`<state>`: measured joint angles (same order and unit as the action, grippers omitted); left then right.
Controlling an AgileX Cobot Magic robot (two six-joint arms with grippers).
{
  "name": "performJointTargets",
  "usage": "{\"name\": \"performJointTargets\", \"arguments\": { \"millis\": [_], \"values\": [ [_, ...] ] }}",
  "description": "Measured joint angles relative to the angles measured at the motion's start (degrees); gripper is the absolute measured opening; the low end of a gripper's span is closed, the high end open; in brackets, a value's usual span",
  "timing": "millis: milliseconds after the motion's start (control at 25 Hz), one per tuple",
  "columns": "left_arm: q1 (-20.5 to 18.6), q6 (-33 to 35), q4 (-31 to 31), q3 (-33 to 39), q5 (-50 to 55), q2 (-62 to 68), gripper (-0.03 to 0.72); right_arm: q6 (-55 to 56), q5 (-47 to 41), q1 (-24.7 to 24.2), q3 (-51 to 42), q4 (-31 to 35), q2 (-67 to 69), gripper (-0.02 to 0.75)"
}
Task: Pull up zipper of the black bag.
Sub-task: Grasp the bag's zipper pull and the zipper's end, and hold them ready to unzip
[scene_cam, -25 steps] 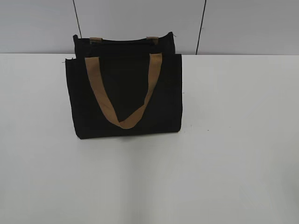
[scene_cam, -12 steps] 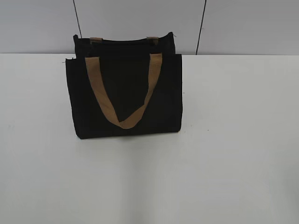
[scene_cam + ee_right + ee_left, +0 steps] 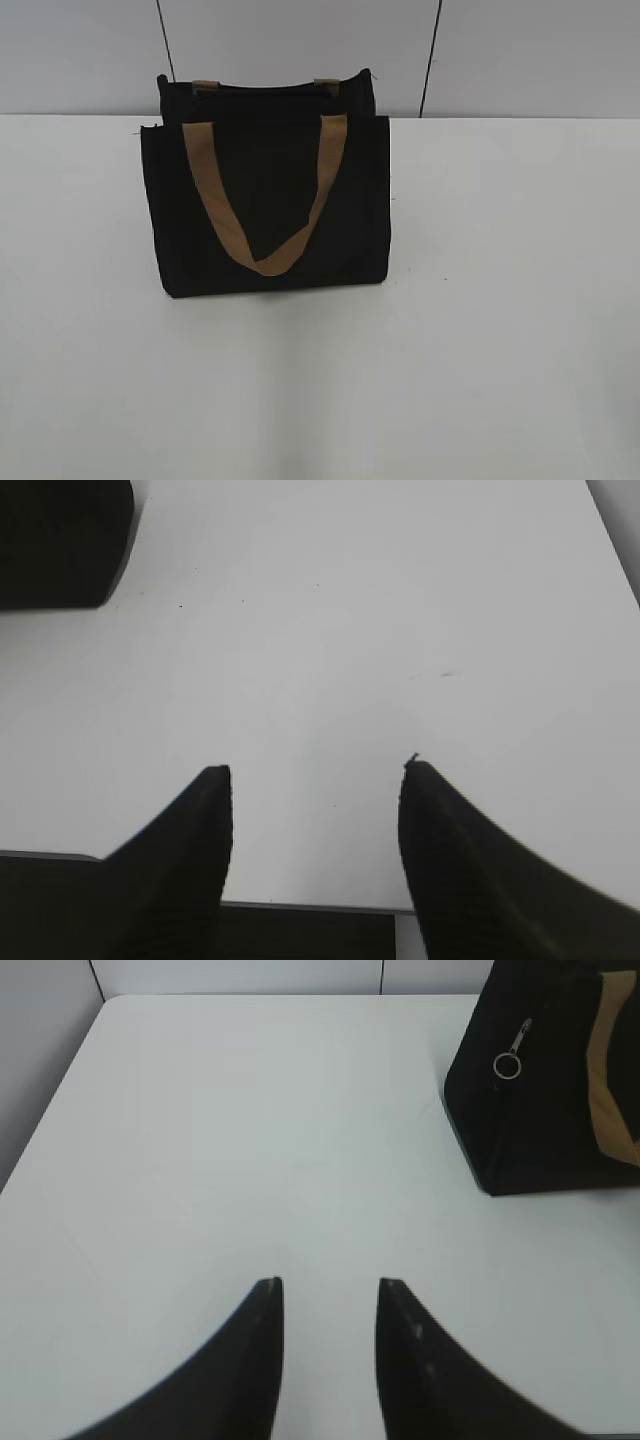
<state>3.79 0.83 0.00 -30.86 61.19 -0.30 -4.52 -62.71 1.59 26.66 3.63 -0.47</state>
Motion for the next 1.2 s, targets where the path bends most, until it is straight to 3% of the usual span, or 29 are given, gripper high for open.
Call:
{"name": "performJointTargets", "arguments": {
  "millis": [200, 280, 360, 480, 920, 1200],
  "values": [
    [0.0, 0.0, 0.9, 0.0, 0.0, 0.0, 0.284, 0.0, 0.0, 0.0, 0.0, 0.0, 0.0, 0.409],
    [0.0, 0.0, 1.1, 0.0, 0.0, 0.0, 0.376, 0.0, 0.0, 0.0, 0.0, 0.0, 0.0, 0.409],
    [0.0, 0.0, 1.5, 0.0, 0.0, 0.0, 0.517, 0.0, 0.0, 0.0, 0.0, 0.0, 0.0, 0.409],
    [0.0, 0.0, 2.6, 0.0, 0.0, 0.0, 0.618, 0.0, 0.0, 0.0, 0.0, 0.0, 0.0, 0.409],
    [1.1, 0.0, 5.6, -0.6, -2.7, 0.0, 0.541, 0.0, 0.0, 0.0, 0.0, 0.0, 0.0, 0.409],
    [1.5, 0.0, 8.7, -2.0, -18.8, 0.5, 0.54, 0.0, 0.0, 0.0, 0.0, 0.0, 0.0, 0.409]
  ]
}}
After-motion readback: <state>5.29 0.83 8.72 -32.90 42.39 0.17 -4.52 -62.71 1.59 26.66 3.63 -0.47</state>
